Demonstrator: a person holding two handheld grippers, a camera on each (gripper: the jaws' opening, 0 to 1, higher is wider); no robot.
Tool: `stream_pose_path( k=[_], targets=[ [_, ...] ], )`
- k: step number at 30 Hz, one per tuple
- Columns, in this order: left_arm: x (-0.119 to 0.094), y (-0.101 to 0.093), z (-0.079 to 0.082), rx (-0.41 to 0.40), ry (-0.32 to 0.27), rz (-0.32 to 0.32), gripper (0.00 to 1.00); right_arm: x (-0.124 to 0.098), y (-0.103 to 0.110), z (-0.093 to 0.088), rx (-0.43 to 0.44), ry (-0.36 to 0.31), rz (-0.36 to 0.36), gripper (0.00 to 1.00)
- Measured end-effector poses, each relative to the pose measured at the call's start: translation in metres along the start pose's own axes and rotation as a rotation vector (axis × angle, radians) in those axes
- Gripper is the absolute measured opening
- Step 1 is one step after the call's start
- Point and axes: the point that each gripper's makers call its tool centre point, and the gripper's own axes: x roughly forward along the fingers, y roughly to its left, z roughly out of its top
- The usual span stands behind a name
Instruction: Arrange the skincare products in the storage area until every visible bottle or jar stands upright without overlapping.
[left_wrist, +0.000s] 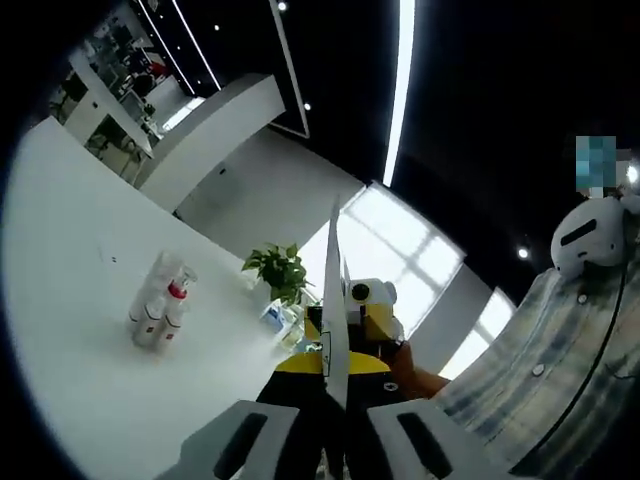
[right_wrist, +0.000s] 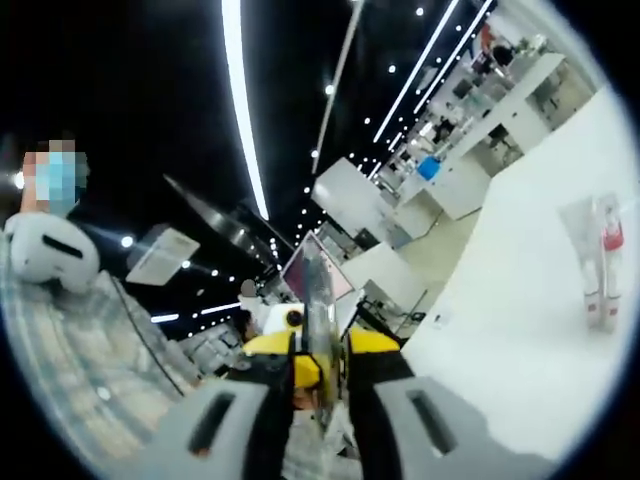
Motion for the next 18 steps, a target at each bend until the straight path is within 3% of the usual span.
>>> stream_pose_path(
  k=[7,9,14,16,18],
  targets=[
    [-0.005,0.001,0.019,-0.074,-0.11,-0.02,0.01,0.003,-0.003,-0.008,0.034,0.025,0.01,0.17],
    [-0.007,0.0,0.024,-0.096,-0.145,-0.033,0.01,0.003,-0.001,-0.013,0.025,0.046,0.017,0.05],
    [-0.008,0.001,0.023,-0.091,-0.131,-0.021,0.01,0.002,-0.007,-0.015,0.053,0.046,0.006,0.01],
    [-0.009,0.0,0.024,-0.101,-0.132,-0.025,0.01,0.0,-0.003,-0.013,0.1,0.029,0.037,0.01],
    [-0.008,-0.002,0.024,-0.101,-0.134,-0.031,0.01,0.0,-0.002,-0.012,0.082,0.024,0.039,0.0]
  ],
)
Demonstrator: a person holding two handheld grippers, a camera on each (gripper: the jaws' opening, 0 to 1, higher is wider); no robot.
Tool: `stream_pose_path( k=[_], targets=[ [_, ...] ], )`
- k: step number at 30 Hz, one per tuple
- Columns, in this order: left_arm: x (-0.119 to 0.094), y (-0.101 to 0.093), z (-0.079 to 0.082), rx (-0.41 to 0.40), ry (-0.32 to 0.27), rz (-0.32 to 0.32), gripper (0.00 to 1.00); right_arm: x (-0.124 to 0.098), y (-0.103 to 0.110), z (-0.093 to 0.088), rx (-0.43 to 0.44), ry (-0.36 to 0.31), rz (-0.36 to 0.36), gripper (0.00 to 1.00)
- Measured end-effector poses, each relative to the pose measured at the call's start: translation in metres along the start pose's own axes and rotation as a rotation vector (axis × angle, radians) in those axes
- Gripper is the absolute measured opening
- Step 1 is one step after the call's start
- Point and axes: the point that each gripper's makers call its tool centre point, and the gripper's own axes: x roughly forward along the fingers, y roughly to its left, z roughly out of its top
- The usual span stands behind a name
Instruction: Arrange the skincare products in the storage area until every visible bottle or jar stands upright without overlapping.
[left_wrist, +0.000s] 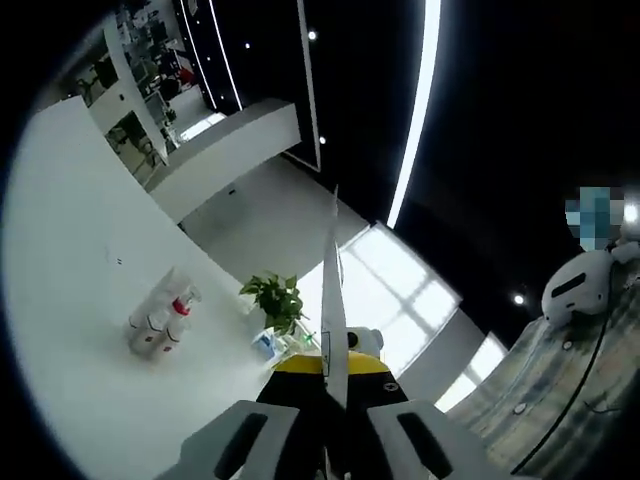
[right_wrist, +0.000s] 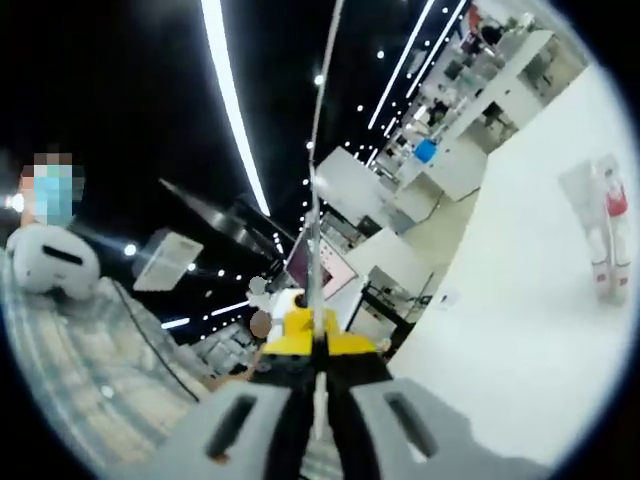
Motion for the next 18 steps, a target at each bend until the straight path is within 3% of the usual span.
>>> stream_pose_path(
  k=[6,8,12,18],
  targets=[
    [-0.002,-0.002,-0.001,-0.035,0.001,-0.015,0.03,-0.001,0.005,-0.003,0.028,0.022,0.022,0.0],
    [-0.006,0.004,0.01,-0.044,-0.044,0.016,0.05,-0.004,0.003,-0.006,0.045,0.049,0.018,0.0],
    [-0.011,-0.003,0.011,-0.017,0.006,-0.015,0.03,-0.007,0.005,-0.008,0.054,0.057,0.029,0.0],
    [-0.01,-0.01,0.014,-0.049,-0.015,-0.053,0.01,-0.005,0.012,-0.004,0.06,0.045,0.069,0.0]
  ],
)
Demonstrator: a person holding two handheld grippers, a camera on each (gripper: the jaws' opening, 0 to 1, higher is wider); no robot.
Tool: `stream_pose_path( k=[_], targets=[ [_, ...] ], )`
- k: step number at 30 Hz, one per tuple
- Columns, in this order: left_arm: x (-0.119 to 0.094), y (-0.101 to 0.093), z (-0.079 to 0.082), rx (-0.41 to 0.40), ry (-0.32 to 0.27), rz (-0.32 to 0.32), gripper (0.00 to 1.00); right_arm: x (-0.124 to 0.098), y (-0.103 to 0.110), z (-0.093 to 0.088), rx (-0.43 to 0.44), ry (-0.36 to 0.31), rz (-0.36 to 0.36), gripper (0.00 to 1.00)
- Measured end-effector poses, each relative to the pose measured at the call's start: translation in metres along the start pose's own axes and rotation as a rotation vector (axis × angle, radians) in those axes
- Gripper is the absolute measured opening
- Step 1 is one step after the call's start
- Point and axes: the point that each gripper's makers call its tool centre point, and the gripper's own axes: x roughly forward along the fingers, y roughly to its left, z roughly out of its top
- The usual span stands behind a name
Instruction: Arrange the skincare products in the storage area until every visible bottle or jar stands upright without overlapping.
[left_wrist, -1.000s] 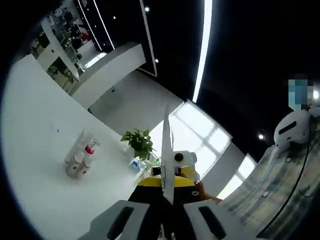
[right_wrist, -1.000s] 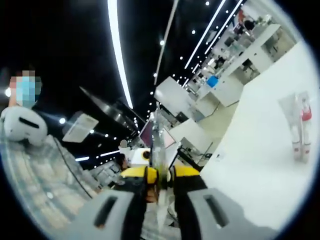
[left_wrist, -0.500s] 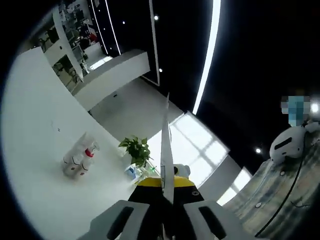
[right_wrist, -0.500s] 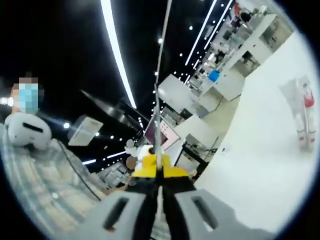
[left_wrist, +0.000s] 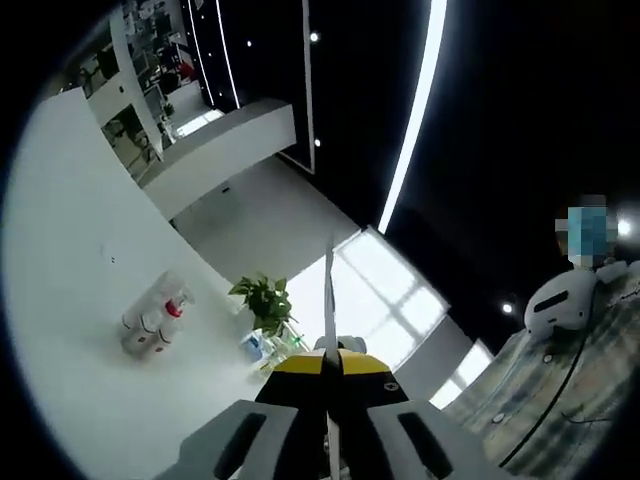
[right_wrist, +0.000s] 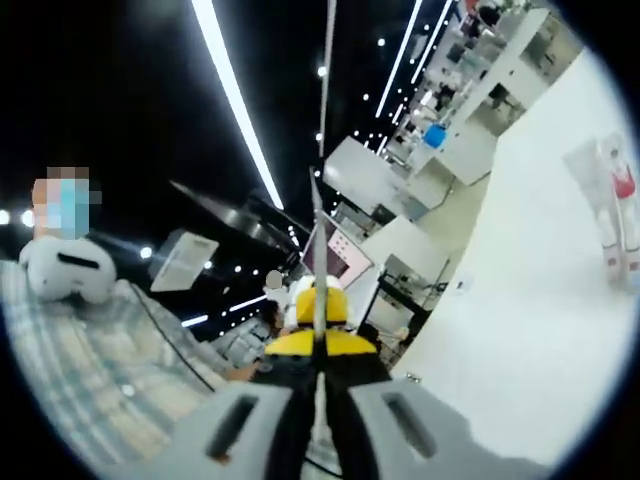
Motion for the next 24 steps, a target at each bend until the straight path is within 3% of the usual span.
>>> stream_pose_path(
  k=[4,7,8,10,11,15,18,22,24],
  targets=[
    [-0.001,-0.001,0.001,-0.048,-0.04,-0.008,0.01,0.0,0.0,0.005,-0.027,-0.047,0.014,0.03],
    [0.002,-0.004,-0.006,-0.04,-0.034,-0.007,0.01,0.006,0.002,0.005,-0.013,-0.061,0.025,0.17],
    [0.003,-0.004,-0.01,-0.035,-0.024,-0.004,0.01,0.008,0.002,0.005,-0.011,-0.061,0.024,0.16],
    [0.006,-0.003,-0.019,-0.033,0.008,0.005,0.01,0.011,0.006,0.004,-0.029,-0.053,0.043,0.01],
    [0.006,-0.007,-0.021,-0.035,0.012,-0.018,0.01,0.01,0.001,0.002,-0.047,-0.038,0.016,0.01],
    [0.004,-0.003,-0.019,-0.053,0.007,0.01,0.02,0.009,0.003,0.001,-0.029,-0.038,0.029,0.0],
    [-0.001,0.002,-0.023,-0.024,0.046,0.044,0.05,0.009,0.002,-0.006,-0.013,-0.003,0.022,0.0],
    [-0.004,0.001,-0.009,-0.062,-0.015,0.036,0.08,0.015,0.004,-0.029,-0.01,0.103,0.019,0.0],
    [-0.005,-0.006,-0.007,-0.023,-0.019,0.0,0.03,0.017,0.005,-0.034,-0.009,0.106,0.018,0.0]
  ],
)
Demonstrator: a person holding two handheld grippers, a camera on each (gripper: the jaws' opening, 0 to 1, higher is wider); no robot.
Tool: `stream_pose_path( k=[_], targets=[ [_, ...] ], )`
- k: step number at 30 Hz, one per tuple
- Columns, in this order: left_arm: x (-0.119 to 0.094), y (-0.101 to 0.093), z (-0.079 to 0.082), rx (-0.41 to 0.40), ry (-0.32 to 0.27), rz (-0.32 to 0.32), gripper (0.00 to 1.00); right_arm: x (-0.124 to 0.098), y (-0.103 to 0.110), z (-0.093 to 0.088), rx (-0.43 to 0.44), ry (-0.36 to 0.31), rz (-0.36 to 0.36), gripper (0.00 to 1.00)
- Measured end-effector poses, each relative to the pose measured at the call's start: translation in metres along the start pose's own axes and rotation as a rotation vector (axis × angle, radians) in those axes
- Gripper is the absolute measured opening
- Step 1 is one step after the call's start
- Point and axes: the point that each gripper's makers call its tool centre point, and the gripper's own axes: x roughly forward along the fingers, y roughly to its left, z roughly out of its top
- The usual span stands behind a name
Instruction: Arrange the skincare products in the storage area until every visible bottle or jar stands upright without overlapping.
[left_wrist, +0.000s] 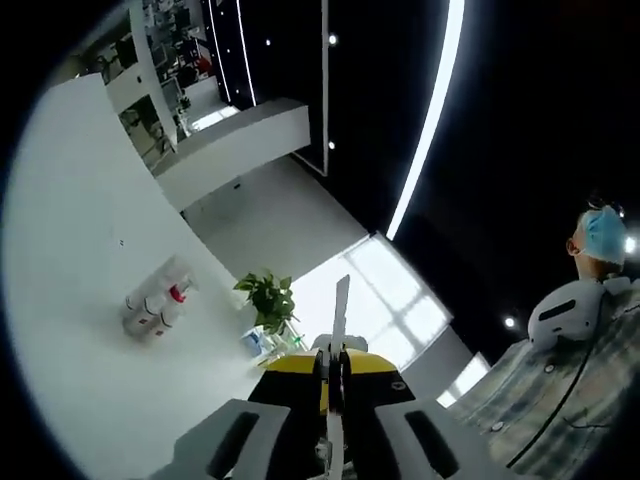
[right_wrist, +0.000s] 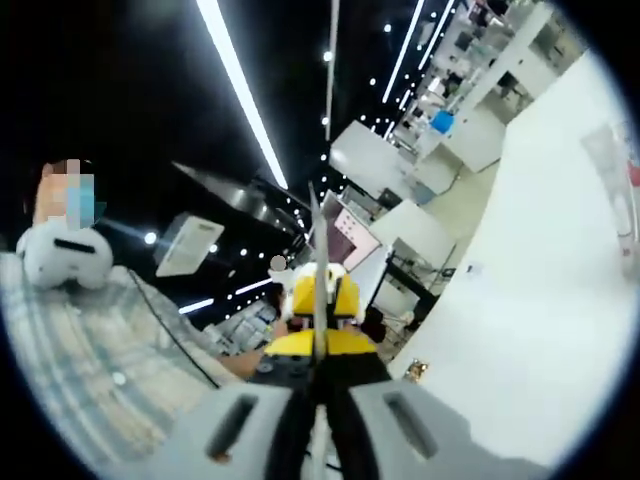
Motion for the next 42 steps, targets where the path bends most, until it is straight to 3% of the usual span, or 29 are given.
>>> stream_pose_path(
  k=[5,7,9,10,11,12,14,16,18,22,24,25,26,32,37,42],
  targets=[
    [-0.003,-0.001,-0.006,-0.022,0.001,0.001,0.02,-0.001,0.003,0.001,0.002,-0.009,0.007,0.01],
    [-0.003,-0.002,-0.009,-0.022,-0.002,-0.005,0.01,-0.001,0.003,0.006,-0.023,-0.048,-0.004,0.07],
    [-0.002,-0.002,-0.014,-0.023,0.014,-0.003,0.01,-0.004,0.004,0.02,0.012,-0.13,-0.014,0.12],
    [-0.001,-0.001,-0.017,-0.023,0.022,0.0,0.02,-0.007,0.006,0.018,0.014,-0.116,-0.006,0.01],
    [0.002,-0.01,-0.018,-0.064,0.017,-0.048,0.02,-0.01,-0.002,0.013,-0.051,-0.084,-0.062,0.01],
    [0.001,-0.004,-0.018,-0.049,0.017,-0.015,0.02,-0.009,0.007,0.015,-0.018,-0.11,-0.025,0.01],
    [0.003,0.006,-0.02,0.0,0.027,0.043,0.07,-0.012,0.002,0.014,0.003,-0.113,-0.052,0.0],
    [0.005,0.016,-0.026,-0.004,0.05,0.1,0.22,-0.019,0.0,0.016,0.011,-0.143,-0.058,0.0],
    [0.005,0.007,-0.038,-0.026,0.113,0.041,0.21,-0.024,0.003,0.023,0.033,-0.196,-0.044,0.0],
    [0.005,0.004,-0.051,-0.059,0.147,0.021,0.18,-0.032,0.001,0.029,0.047,-0.237,-0.057,0.0],
    [0.003,0.005,-0.055,-0.054,0.151,0.017,0.12,-0.037,-0.001,0.032,0.054,-0.256,-0.066,0.0],
    [0.001,0.005,-0.056,-0.034,0.145,0.011,0.04,-0.037,-0.001,0.032,0.055,-0.258,-0.068,0.0],
    [0.001,0.003,-0.054,-0.002,0.133,-0.011,0.02,-0.038,-0.001,0.032,0.063,-0.254,-0.065,0.0],
    [-0.004,0.008,-0.055,-0.029,0.124,0.001,0.01,-0.035,-0.004,0.029,0.061,-0.253,-0.067,0.01],
    [-0.011,0.014,-0.034,-0.065,0.019,0.005,0.01,-0.032,-0.01,0.021,0.048,-0.216,-0.096,0.13],
    [-0.017,0.025,-0.021,-0.063,-0.007,0.034,0.01,-0.037,-0.019,0.015,0.048,-0.206,-0.132,0.18]
  ],
)
